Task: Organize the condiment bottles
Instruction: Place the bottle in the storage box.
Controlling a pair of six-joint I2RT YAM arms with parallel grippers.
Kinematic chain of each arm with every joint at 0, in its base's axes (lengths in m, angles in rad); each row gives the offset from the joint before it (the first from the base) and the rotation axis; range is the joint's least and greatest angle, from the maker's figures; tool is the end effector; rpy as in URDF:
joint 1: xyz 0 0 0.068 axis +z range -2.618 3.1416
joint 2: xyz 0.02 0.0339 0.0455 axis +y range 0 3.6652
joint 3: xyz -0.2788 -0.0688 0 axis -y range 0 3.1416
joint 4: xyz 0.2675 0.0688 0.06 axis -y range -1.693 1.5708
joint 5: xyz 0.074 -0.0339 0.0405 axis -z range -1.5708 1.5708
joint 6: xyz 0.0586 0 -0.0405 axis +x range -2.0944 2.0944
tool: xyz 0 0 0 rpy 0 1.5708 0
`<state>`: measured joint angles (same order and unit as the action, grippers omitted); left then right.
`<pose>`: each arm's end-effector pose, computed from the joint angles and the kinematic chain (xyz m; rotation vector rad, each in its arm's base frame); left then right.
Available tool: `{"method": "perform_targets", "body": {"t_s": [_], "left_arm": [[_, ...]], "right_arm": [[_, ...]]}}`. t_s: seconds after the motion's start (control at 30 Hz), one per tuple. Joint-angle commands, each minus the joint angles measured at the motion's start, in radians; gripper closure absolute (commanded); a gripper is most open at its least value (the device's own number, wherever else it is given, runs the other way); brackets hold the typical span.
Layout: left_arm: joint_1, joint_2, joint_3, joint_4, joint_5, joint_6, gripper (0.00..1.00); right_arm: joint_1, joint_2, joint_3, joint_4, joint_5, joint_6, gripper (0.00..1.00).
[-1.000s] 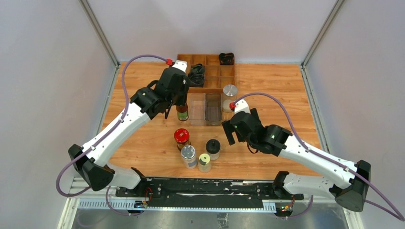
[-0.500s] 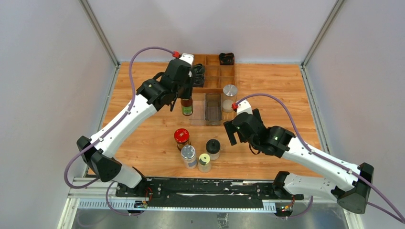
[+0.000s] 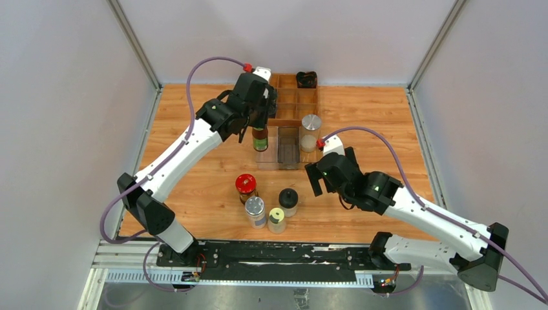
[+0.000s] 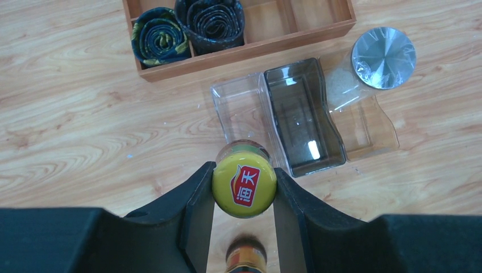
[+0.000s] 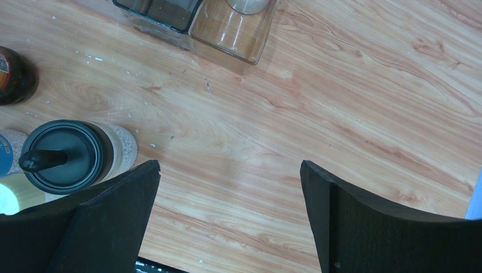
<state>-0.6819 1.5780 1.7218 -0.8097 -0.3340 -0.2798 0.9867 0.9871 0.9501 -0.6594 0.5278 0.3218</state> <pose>0.3070 -0.2245 0.4101 0.2617 2.1832 -0.1652 0.1523 0.1768 0.3163 -0.4440 2.1159 0.1502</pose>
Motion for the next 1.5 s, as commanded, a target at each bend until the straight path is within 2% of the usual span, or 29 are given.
{"method": "perform_targets", "body": {"t_s": [0.0, 1.47], "left_arm": [[0.007, 0.006, 0.067, 0.088, 0.011, 0.019, 0.75], [0.006, 0.344, 0.403, 0.125, 0.146, 0.049, 0.75]], "right_arm": [[0.01, -0.025, -0.007, -0.037, 0.043, 0.0, 0.0], [0.009, -0.164, -0.082, -0.135, 0.037, 0.057, 0.0]]}}
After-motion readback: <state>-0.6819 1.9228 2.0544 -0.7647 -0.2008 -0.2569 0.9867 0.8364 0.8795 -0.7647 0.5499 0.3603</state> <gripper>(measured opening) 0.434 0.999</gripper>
